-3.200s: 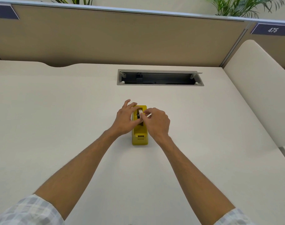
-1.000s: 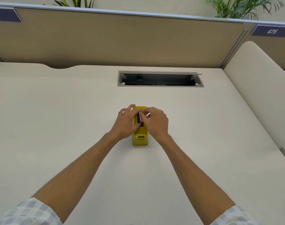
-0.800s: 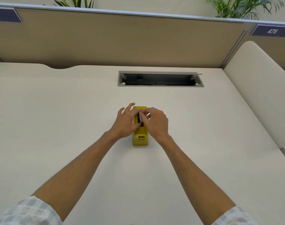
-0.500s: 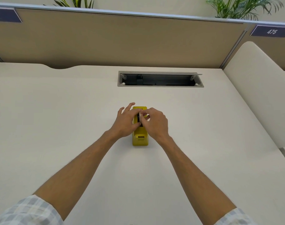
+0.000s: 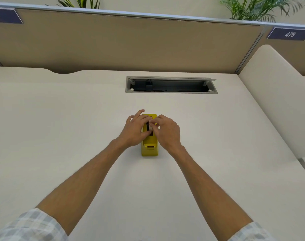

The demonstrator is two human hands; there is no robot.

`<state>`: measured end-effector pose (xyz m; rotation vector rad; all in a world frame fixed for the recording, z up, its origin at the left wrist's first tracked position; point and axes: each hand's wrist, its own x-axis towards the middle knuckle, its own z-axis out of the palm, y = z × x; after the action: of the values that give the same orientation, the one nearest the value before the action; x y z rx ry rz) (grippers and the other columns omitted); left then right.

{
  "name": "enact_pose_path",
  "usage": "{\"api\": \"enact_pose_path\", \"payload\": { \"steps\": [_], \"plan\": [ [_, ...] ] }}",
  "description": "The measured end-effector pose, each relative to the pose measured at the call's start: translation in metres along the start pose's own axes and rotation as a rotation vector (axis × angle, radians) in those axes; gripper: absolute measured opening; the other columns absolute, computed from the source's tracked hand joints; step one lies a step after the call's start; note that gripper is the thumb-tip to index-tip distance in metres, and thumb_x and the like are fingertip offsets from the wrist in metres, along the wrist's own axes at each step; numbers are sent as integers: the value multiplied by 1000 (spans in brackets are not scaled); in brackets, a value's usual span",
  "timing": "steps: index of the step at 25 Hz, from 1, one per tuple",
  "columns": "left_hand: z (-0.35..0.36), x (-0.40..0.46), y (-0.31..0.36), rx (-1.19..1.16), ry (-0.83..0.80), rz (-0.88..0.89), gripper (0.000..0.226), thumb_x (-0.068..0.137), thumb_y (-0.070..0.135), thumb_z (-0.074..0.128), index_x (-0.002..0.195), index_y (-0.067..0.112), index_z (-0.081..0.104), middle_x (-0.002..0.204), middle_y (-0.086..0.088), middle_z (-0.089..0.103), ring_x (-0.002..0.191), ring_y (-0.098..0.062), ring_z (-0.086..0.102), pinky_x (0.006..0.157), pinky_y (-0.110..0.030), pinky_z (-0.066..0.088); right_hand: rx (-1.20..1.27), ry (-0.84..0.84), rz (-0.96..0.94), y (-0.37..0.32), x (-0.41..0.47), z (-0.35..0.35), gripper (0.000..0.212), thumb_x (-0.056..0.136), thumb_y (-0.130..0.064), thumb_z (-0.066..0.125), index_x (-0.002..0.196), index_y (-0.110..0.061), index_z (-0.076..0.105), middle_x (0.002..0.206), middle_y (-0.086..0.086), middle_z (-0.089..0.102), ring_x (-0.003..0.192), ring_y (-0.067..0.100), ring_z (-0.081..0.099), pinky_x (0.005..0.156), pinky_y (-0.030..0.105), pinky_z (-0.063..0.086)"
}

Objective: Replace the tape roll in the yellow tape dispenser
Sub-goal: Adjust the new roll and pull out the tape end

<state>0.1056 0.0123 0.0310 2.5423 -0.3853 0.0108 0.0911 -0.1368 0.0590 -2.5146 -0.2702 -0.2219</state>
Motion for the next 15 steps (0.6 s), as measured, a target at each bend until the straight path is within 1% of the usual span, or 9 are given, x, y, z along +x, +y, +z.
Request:
{"api": "enact_pose_path", "payload": {
  "steps": [3, 7, 9, 12, 15],
  "plan": [
    [0, 0, -1, -5, 1, 0, 52, 90, 34, 61, 137, 18, 48, 147, 2, 46, 147, -15, 16, 115, -44, 19, -42, -5, -27, 0, -2, 0, 19, 96, -25, 55, 101, -20, 72, 98, -3, 67, 79, 21, 63, 60, 26, 35],
    [1, 1, -2, -6, 1, 3, 52, 90, 35, 61, 137, 18, 48, 146, 3, 46, 146, -15, 18, 115, -43, 20, -122, -22, -58, -1, -4, 0, 22, 100, -25, 47, 105, -16, 67, 102, 0, 64, 76, 24, 63, 58, 30, 43],
    [1, 1, -3, -10, 2, 2, 51, 90, 35, 61, 137, 19, 49, 146, 3, 46, 146, -15, 18, 115, -43, 20, -126, -28, -59, -1, -4, 1, 24, 101, -26, 45, 106, -15, 66, 103, 0, 63, 77, 24, 63, 59, 30, 43],
    [1, 0, -3, -16, 10, 15, 48, 90, 34, 60, 135, 20, 50, 145, 3, 47, 146, -16, 20, 114, -44, 20, -112, -24, -52, -2, -4, 1, 23, 100, -29, 48, 108, -16, 65, 106, -2, 63, 80, 20, 64, 61, 28, 45],
    [1, 0, -4, -37, 15, 34, 46, 90, 31, 60, 134, 22, 51, 143, 4, 49, 145, -16, 20, 113, -43, 20, -66, -46, -19, -1, -2, 1, 20, 97, -31, 54, 106, -18, 67, 105, -4, 64, 84, 18, 65, 64, 26, 43]
  ]
}}
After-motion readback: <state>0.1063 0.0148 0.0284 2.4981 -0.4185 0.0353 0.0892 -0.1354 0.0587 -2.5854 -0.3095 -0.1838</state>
